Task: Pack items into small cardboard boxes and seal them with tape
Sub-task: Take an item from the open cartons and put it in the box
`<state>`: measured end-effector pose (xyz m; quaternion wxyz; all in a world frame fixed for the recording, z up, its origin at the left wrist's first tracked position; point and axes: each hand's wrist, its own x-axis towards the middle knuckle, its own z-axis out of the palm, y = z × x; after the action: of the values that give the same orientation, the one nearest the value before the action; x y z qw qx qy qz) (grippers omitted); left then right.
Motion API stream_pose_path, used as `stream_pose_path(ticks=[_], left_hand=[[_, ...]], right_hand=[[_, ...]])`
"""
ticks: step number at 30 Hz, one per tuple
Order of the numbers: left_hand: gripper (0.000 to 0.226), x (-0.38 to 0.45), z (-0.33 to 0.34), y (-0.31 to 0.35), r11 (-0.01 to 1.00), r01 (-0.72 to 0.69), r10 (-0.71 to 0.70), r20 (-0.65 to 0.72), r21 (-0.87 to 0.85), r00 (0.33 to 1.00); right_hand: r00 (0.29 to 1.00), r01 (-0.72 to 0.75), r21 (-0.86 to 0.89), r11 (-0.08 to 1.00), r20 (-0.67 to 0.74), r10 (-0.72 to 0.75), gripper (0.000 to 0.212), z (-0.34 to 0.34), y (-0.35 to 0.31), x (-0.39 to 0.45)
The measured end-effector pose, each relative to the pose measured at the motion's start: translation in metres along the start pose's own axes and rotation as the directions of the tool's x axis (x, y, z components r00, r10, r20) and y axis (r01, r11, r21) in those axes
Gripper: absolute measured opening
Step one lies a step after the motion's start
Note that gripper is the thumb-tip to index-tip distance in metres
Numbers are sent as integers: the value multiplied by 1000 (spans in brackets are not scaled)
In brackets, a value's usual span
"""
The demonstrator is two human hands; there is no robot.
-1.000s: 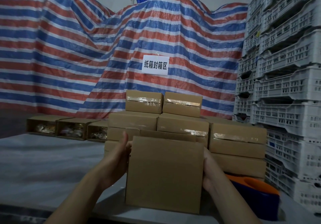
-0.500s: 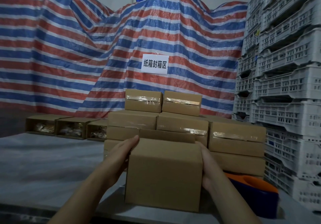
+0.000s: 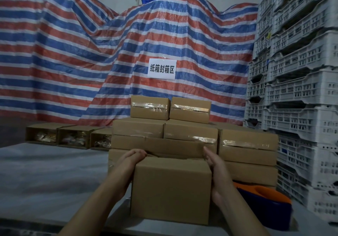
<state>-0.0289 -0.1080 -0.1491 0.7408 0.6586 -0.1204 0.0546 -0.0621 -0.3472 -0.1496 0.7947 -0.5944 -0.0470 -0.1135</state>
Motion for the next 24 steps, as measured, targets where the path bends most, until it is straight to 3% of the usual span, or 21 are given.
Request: stream_pose_path(ticks=[3, 7, 10, 13, 17, 19, 24], left_hand=[[19, -1, 0, 0, 1000, 9, -9, 10, -21, 1000], [17, 0, 2, -1, 998, -13, 13, -1, -64, 1000], [41, 6, 0, 0, 991, -97, 101, 43, -95, 994], [60, 9, -4, 2, 984, -174, 176, 78, -40, 981], [39, 3, -6, 1, 976, -211, 210, 31, 53, 977], [25, 0, -6, -1, 978, -181, 181, 12, 100, 983], [25, -2, -3, 1, 982, -149, 153, -25, 116, 988]], right_hand=[[998, 50, -88, 995, 39, -47, 55, -3, 0, 0], [995, 78, -103, 992, 71, -71, 51, -2, -3, -1], [996, 73, -108, 991, 58, -67, 37, -4, -2, 1], [995, 83, -95, 992, 64, -77, 46, -4, -2, 2], [990, 120, -75, 990, 83, -113, 64, -4, -2, 0], [985, 147, -76, 986, 99, -139, 61, -5, -1, -1], [984, 143, -120, 982, 128, -127, 40, -7, 0, 0]])
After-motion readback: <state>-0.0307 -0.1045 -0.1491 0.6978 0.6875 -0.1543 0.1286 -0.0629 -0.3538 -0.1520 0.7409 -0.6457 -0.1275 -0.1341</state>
